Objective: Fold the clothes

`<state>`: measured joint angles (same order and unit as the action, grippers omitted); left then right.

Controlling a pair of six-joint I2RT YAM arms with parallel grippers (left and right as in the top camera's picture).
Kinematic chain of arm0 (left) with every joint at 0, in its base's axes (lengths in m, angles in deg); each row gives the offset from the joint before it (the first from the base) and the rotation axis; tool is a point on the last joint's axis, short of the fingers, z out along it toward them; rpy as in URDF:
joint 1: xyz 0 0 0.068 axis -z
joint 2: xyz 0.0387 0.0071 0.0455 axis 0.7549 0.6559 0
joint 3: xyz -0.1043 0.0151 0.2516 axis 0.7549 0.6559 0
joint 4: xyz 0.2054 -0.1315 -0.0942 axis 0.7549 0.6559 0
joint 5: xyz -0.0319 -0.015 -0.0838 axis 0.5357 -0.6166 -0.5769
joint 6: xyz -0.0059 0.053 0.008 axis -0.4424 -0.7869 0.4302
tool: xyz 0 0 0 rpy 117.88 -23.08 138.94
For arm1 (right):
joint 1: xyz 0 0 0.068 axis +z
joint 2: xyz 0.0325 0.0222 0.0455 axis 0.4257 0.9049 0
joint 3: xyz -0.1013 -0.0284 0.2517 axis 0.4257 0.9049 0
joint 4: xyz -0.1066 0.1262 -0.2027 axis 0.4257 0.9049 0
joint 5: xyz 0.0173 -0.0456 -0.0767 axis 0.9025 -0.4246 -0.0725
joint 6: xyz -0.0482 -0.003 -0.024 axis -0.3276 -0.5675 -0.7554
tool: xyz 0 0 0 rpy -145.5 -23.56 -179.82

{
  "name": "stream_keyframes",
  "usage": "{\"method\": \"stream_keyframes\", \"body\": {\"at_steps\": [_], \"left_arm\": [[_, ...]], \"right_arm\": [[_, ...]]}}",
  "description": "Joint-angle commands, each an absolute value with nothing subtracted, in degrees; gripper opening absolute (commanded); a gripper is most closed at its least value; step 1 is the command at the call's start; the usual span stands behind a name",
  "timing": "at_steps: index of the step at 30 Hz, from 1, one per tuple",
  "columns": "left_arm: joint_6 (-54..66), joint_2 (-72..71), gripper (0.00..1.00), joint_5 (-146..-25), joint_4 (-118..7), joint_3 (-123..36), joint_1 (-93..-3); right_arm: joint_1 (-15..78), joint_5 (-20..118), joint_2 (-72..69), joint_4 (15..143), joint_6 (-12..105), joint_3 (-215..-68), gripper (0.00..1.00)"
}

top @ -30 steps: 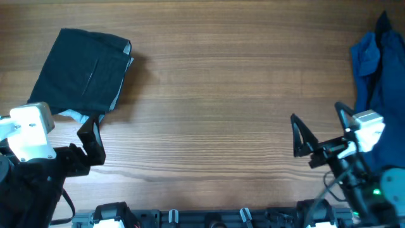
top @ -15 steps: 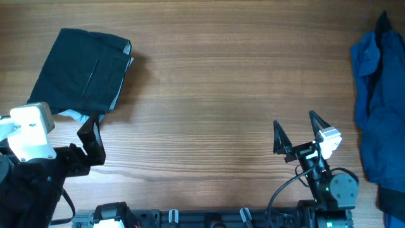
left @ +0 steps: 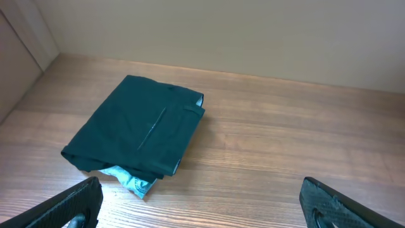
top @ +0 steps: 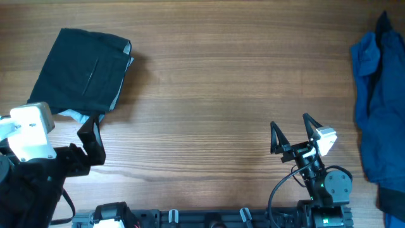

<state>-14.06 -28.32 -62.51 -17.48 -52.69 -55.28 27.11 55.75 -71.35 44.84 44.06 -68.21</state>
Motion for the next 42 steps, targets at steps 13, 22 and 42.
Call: {"method": "stream_keyframes", "body": {"at_steps": [13, 22, 42], "left_arm": [[-14.85, -28.48, 1.0, -62.88, -17.81, -51.81, -54.93], [-14.81, -41.35, 1.0, -79.19, -56.49, -10.33, -54.84], [-14.87, -72.26, 1.0, -74.18, -79.53, 30.11, -49.48]], "right_arm": [[26.82, 56.27, -71.85, 44.78, 44.91, -68.14, 1.0], [26.82, 56.27, -71.85, 44.78, 44.89, -68.14, 1.0], [26.82, 56.27, -71.85, 44.78, 44.91, -68.14, 1.0]]}}
